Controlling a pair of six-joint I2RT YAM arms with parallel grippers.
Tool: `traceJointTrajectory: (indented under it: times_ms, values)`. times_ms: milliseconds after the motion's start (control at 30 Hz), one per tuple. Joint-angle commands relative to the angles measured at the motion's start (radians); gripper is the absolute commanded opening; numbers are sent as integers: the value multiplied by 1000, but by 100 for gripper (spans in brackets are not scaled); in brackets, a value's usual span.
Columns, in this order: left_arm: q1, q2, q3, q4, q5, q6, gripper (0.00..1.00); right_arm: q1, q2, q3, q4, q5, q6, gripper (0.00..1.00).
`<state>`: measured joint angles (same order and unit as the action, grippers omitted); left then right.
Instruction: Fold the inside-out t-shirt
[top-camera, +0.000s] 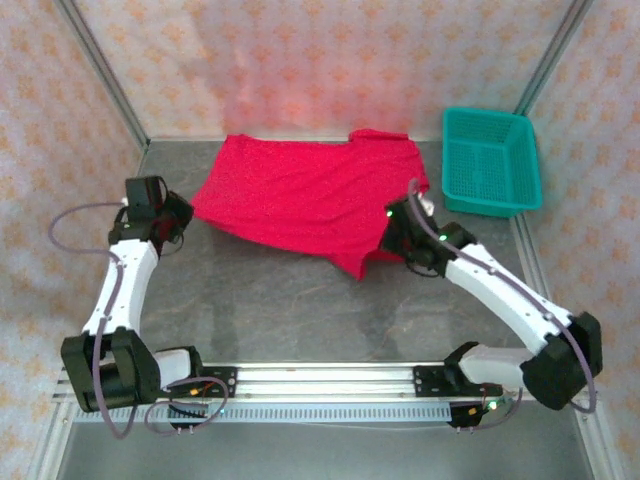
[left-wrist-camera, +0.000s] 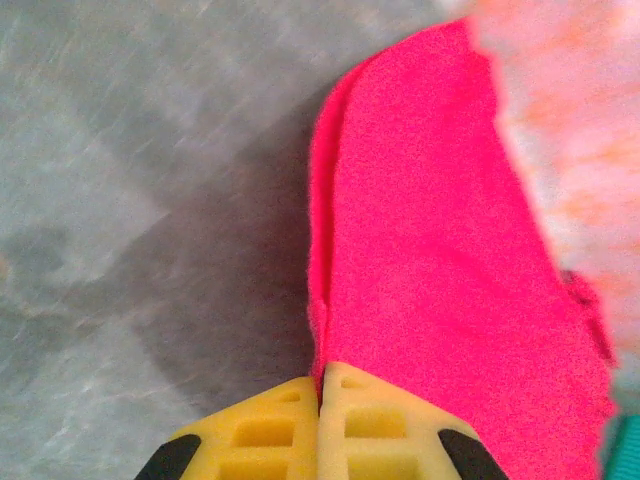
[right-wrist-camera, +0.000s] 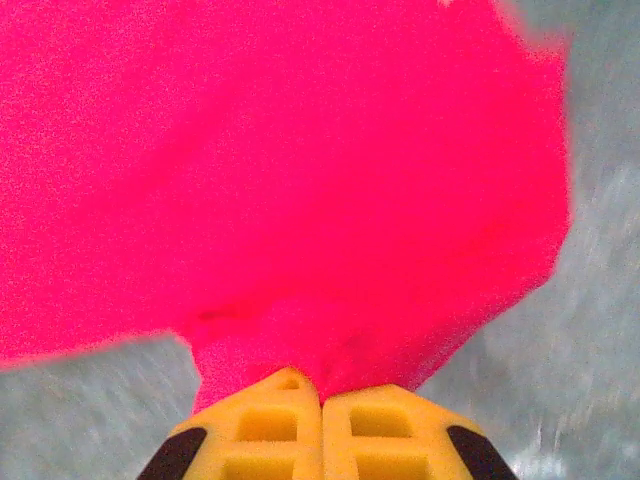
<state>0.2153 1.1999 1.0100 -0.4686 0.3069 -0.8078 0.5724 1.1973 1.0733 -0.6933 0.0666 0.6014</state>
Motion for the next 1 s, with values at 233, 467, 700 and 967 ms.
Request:
traceJointTrajectory:
  times_ms: [233, 467, 700, 967]
  values:
    - [-7, -135, 441, -176, -29, 105, 0, -59, -95, 460, -4, 161, -271, 0]
    - [-4, -231, 648, -242, -78, 167, 0, -59, -229, 630, 12, 170, -340, 0]
    - [-5, -305, 841, -293, -150, 231, 0, -59, -287, 847, -61, 155, -384, 0]
    - [-5, -262, 916, -298, -135, 246, 0, -58, -180, 1069, -100, 205, -467, 0]
